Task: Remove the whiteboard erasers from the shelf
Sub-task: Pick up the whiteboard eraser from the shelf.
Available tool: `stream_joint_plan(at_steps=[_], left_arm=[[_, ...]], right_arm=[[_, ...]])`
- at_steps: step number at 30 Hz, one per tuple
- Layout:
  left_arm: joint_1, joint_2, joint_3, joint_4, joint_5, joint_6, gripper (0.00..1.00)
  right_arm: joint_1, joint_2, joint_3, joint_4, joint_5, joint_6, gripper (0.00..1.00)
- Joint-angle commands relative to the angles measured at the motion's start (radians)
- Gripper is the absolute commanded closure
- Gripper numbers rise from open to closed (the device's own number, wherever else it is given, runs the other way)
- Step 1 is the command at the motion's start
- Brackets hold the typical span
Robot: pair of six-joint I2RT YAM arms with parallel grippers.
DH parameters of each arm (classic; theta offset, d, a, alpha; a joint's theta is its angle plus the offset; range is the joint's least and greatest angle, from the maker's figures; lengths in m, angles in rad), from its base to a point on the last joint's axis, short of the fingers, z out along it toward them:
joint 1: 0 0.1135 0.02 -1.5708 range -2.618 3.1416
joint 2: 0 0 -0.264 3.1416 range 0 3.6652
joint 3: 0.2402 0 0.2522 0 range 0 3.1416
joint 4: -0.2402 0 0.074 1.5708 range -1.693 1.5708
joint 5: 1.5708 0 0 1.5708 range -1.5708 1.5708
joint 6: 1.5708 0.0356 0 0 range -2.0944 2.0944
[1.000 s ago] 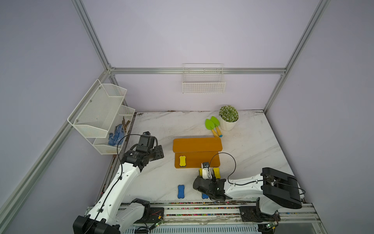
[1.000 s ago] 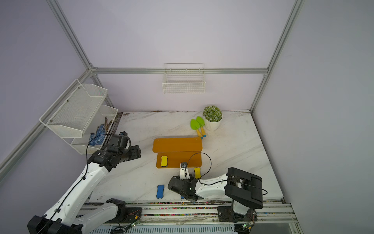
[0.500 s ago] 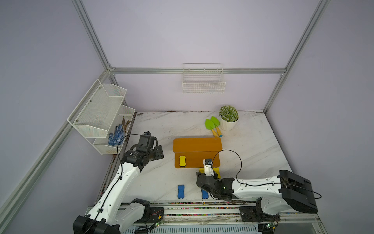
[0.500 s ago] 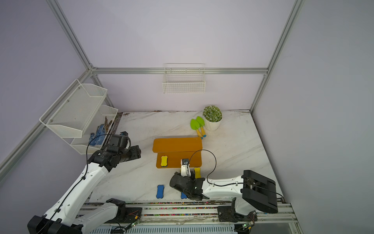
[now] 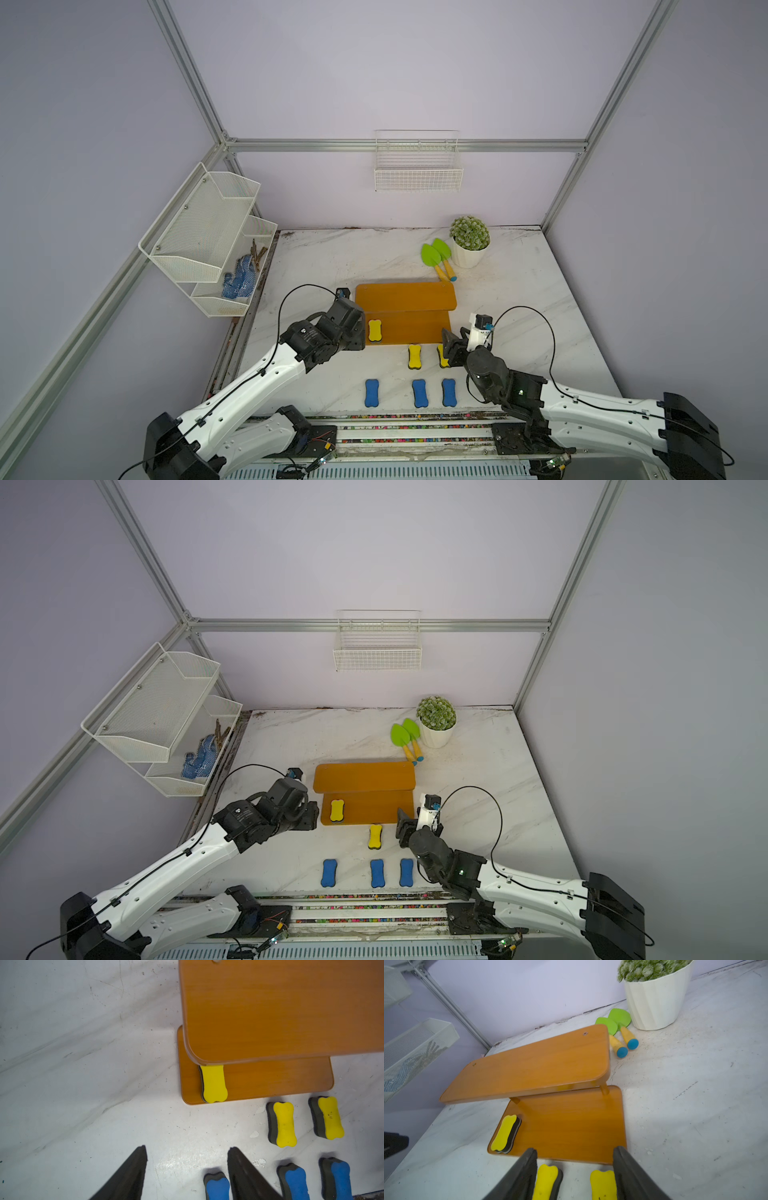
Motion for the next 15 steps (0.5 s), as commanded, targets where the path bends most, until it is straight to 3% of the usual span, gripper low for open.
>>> stream_joint_plan(at_steps=[1, 9, 12, 15], left_arm=[[-0.086, 0.002, -0.049, 0.070, -0.144, -0.131, 0.35], [-0.213, 0.028, -0.201, 0.358, -0.365, -0.177, 0.29], [-0.216, 0.018, -0.263, 0.497, -0.366, -0.135, 0.23], [-0.216, 0.006, -0.297, 0.582, -0.356, -0.079, 0.21]], right_arm=[[-0.052, -0.056, -0.040, 0.099, -0.048, -0.080, 0.37], [-0.104, -0.148, -0.095, 0.087, -0.098, -0.112, 0.36], [-0.107, -0.164, -0.103, 0.089, -0.084, -0.132, 0.36], [-0.107, -0.169, -0.114, 0.111, -0.051, -0.179, 0.25]])
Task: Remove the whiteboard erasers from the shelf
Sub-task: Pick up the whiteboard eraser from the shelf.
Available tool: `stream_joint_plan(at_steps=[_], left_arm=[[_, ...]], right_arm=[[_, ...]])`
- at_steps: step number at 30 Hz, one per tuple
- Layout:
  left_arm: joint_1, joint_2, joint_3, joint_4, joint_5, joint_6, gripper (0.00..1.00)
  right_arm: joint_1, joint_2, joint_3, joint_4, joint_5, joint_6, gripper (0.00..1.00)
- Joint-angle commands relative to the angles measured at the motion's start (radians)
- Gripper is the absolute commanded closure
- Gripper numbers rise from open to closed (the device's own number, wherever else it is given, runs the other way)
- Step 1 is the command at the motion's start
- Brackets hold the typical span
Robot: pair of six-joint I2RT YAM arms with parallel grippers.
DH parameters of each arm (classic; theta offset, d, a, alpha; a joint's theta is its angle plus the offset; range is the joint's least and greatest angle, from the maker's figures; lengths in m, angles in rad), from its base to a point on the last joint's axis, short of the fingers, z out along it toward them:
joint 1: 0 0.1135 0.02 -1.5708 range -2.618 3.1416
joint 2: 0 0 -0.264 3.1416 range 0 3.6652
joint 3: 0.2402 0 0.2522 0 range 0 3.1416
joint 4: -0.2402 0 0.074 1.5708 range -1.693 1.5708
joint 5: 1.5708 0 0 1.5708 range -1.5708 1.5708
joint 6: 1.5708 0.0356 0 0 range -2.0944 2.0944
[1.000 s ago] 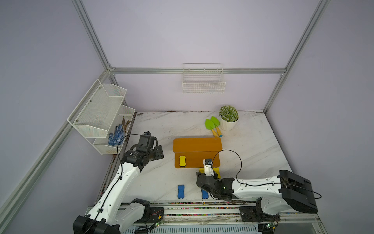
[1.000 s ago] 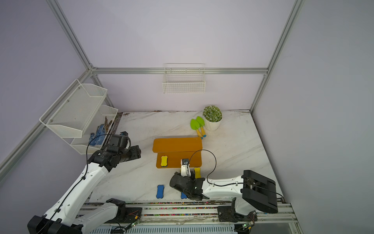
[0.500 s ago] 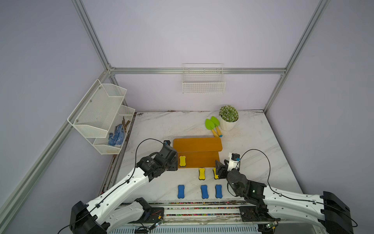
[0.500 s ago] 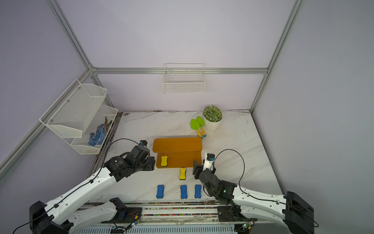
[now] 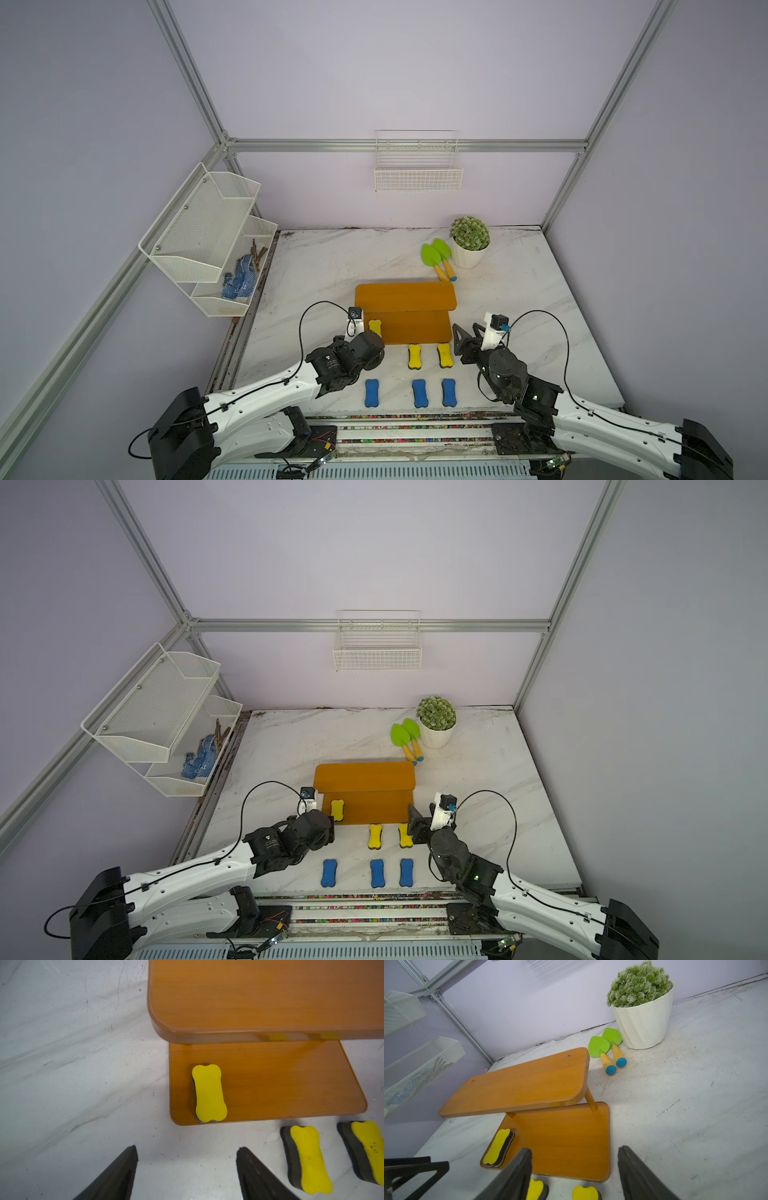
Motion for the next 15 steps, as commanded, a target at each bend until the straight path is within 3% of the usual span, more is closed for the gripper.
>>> stream_joint_plan(at_steps=[1, 6, 15], left_arm=[[-0.004, -0.019, -0.016, 0.173, -0.059, 0.048, 0.21], [-0.002, 0.045, 0.012, 0.178, -0.040, 0.028, 0.22], [-0.003, 0.262, 0.151, 0.048, 0.072, -0.035, 0.27]], right_arm=[[-0.006, -0.010, -0.027, 0.071, 0.027, -0.095, 0.23], [-0.012, -0.014, -0.036, 0.118, 0.063, -0.204, 0.18], [-0.048, -0.001, -0.046, 0.150, -0.019, -0.200, 0.18]])
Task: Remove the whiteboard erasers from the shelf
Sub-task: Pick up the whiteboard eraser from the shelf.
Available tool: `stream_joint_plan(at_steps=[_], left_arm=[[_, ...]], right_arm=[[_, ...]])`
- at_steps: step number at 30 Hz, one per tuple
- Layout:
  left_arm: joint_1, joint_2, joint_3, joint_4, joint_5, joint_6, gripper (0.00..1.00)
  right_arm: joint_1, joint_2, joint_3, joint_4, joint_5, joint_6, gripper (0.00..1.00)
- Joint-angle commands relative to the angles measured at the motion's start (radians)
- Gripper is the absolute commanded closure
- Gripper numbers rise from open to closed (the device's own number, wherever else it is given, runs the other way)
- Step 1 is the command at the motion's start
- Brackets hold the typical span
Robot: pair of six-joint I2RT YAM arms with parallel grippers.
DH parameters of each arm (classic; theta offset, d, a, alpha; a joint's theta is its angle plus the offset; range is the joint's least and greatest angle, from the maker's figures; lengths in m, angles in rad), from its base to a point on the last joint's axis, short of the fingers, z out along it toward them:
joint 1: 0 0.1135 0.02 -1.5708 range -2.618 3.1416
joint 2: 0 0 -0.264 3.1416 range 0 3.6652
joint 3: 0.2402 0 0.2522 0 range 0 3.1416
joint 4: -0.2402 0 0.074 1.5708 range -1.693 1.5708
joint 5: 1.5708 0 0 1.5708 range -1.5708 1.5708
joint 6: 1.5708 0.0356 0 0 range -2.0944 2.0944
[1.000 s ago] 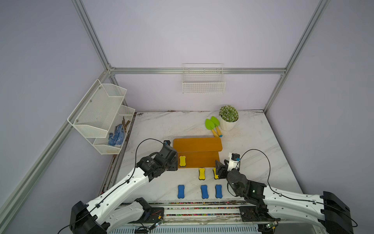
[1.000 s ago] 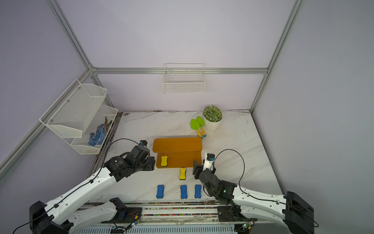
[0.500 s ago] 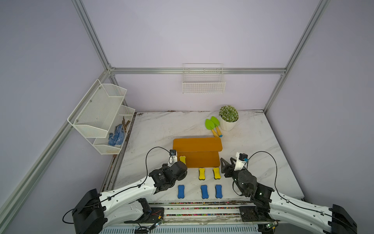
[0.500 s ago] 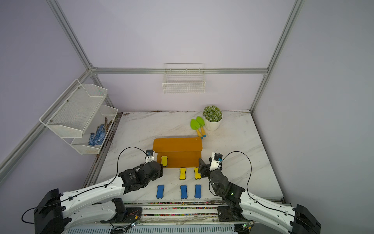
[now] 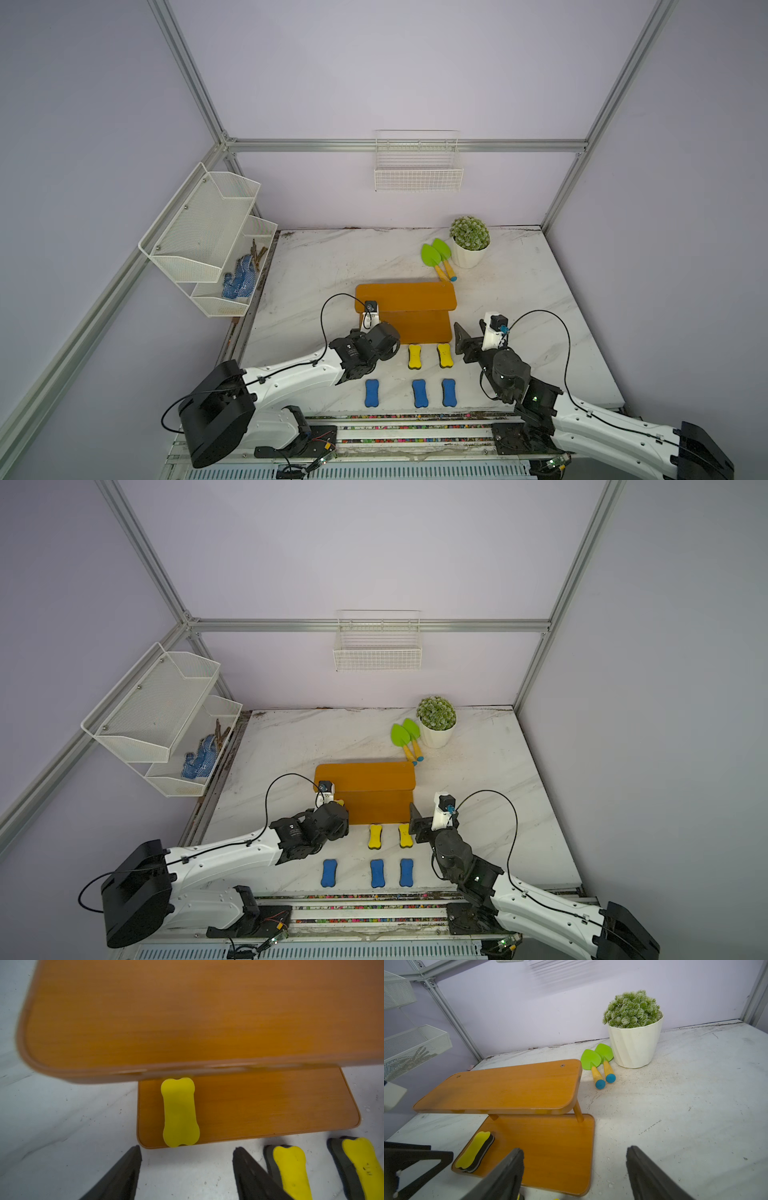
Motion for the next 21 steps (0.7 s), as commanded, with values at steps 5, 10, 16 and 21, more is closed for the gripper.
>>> stream_joint_plan(at_steps=[5, 10, 16, 21], left_arm=[[0.010, 0.044, 0.037, -0.041, 0.013, -0.036, 0.27], [0.025, 0.082, 0.061, -0.060, 0.021, -0.013, 0.28], [0.038, 0.133, 0.058, -0.031, 0.023, 0.017, 0.30], [0.052, 0.140, 0.049, -0.010, 0.013, 0.021, 0.30]], right_arm=[[-0.025, -0.016, -0.022, 0.056, -0.054, -0.015, 0.19], [-0.034, -0.042, -0.034, 0.052, -0.065, -0.012, 0.20], [-0.040, -0.033, -0.040, 0.064, -0.080, -0.009, 0.21], [-0.044, -0.015, -0.041, 0.075, -0.091, -0.004, 0.21]])
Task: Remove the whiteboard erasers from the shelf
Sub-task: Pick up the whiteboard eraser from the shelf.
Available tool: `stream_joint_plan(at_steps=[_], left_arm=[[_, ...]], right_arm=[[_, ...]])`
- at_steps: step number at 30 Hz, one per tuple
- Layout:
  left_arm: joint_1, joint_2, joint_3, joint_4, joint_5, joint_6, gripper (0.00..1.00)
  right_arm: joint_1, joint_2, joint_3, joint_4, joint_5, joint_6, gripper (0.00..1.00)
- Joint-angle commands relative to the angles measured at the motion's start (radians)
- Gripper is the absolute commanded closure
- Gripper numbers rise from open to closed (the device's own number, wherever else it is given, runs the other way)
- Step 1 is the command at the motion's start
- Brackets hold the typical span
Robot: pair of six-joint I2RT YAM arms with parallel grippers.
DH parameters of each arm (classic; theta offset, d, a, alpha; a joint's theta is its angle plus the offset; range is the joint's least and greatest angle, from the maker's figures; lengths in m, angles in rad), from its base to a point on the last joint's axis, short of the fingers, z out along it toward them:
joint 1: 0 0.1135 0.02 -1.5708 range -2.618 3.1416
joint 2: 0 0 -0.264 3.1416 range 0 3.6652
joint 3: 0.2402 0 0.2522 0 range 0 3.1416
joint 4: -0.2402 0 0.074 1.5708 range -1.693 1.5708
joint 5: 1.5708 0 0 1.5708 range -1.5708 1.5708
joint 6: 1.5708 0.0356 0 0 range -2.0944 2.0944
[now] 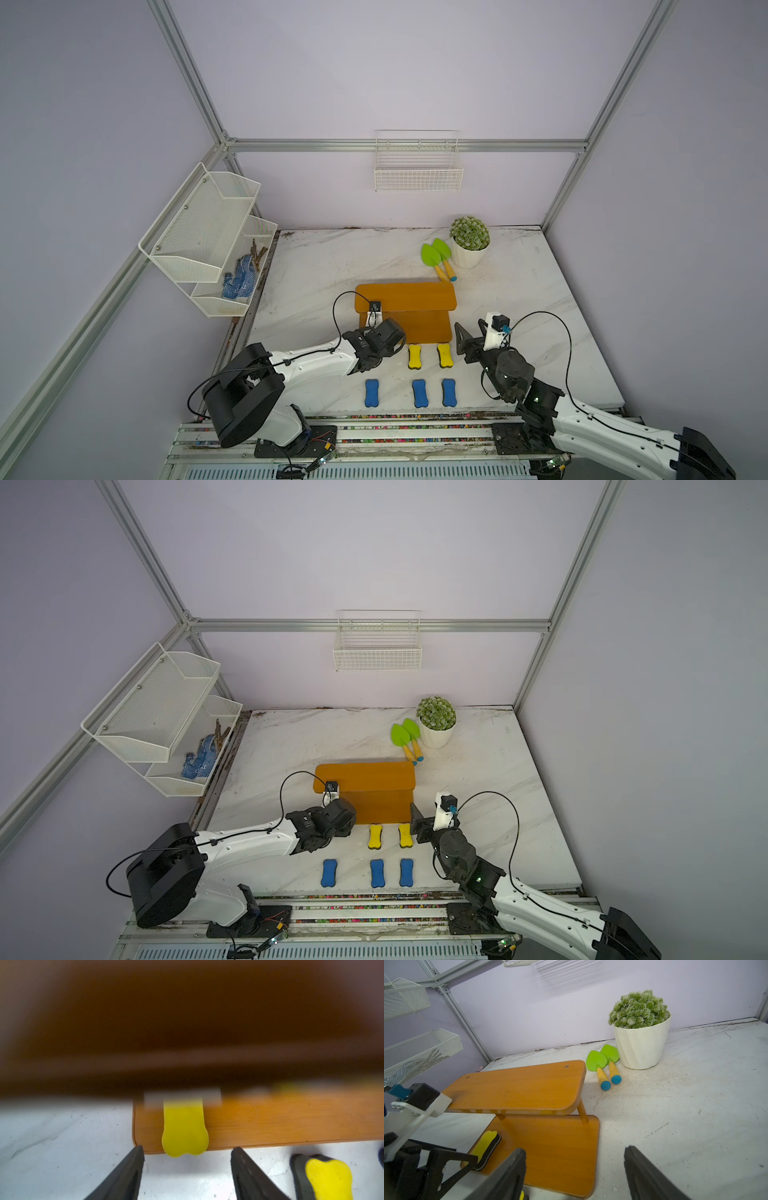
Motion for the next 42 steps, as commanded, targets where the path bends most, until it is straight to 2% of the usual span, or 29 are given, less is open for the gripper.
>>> stream_joint_plan(at_steps=[1, 7, 10, 14, 23, 33, 39, 42], left_arm=[[0.011, 0.009, 0.002, 0.024, -0.013, 0.013, 0.31], [0.003, -0.028, -0.071, 0.119, -0.063, 0.019, 0.36], [-0.016, -0.084, -0.132, 0.200, -0.109, 0.047, 0.33], [-0.038, -0.088, -0.174, 0.272, -0.173, 0.063, 0.30], [-0.055, -0.049, -0.304, 0.622, -0.134, 0.149, 0.29], [-0.066, -0.049, -0.308, 0.657, -0.141, 0.145, 0.20], [-0.065, 0.070, -0.232, 0.555, -0.166, 0.086, 0.25], [-0.065, 0.092, -0.225, 0.558, -0.166, 0.079, 0.25]], right_arm=[[-0.007, 0.008, -0.013, 0.043, -0.018, 0.002, 0.21], [-0.009, 0.011, -0.021, 0.064, -0.029, 0.002, 0.22], [-0.009, 0.018, -0.021, 0.070, -0.039, 0.007, 0.22], [-0.009, 0.016, -0.026, 0.079, -0.053, 0.014, 0.23], [-0.009, -0.010, -0.037, 0.077, -0.074, 0.022, 0.24], [-0.008, 0.010, -0.038, 0.095, -0.099, 0.031, 0.25], [-0.009, 0.011, -0.041, 0.098, -0.104, 0.035, 0.25], [-0.009, 0.011, -0.043, 0.098, -0.107, 0.036, 0.25]])
